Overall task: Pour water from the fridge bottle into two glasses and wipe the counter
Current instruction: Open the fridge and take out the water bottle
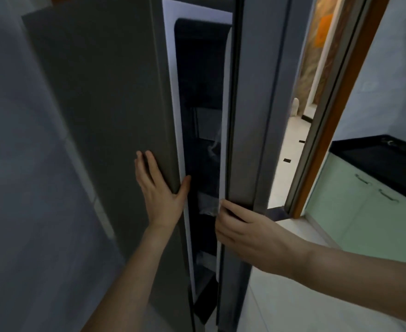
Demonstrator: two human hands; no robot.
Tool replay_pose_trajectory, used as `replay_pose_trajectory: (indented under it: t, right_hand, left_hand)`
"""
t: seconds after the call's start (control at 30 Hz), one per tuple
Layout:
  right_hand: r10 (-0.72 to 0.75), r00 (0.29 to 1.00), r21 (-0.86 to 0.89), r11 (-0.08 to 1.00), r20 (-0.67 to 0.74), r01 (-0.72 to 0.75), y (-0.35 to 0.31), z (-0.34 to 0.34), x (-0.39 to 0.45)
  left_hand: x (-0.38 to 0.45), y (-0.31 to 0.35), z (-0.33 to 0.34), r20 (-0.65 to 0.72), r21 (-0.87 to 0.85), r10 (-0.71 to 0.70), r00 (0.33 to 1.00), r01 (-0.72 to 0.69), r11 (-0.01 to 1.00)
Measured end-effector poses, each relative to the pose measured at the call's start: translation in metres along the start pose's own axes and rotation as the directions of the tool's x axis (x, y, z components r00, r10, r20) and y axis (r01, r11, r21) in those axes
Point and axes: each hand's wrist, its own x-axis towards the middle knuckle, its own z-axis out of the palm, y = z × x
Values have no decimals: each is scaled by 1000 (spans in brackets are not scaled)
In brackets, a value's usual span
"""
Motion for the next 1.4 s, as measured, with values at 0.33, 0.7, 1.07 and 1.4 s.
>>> replay_pose_trajectory:
  t: [0.33,0.7,1.07,1.4]
  right_hand:
    - [173,984,267,951,-39,-156,-18,35,-87]
    - [463,886,516,758,6,-399,-17,67,-188]
    - [702,699,919,172,139,-355,-75,87,-133]
    - [598,695,899,-108,400,-424,-115,128,-124]
  left_hand:
    - [-9,5,4,-35,5,-6,999,6,1000]
    - [-44,44,11,-102,-27,-81,992,78,997]
    - [-113,113,29,191,214,159,969,-200,956]
    - [-171,131,53,490,316,37,871,-217,924]
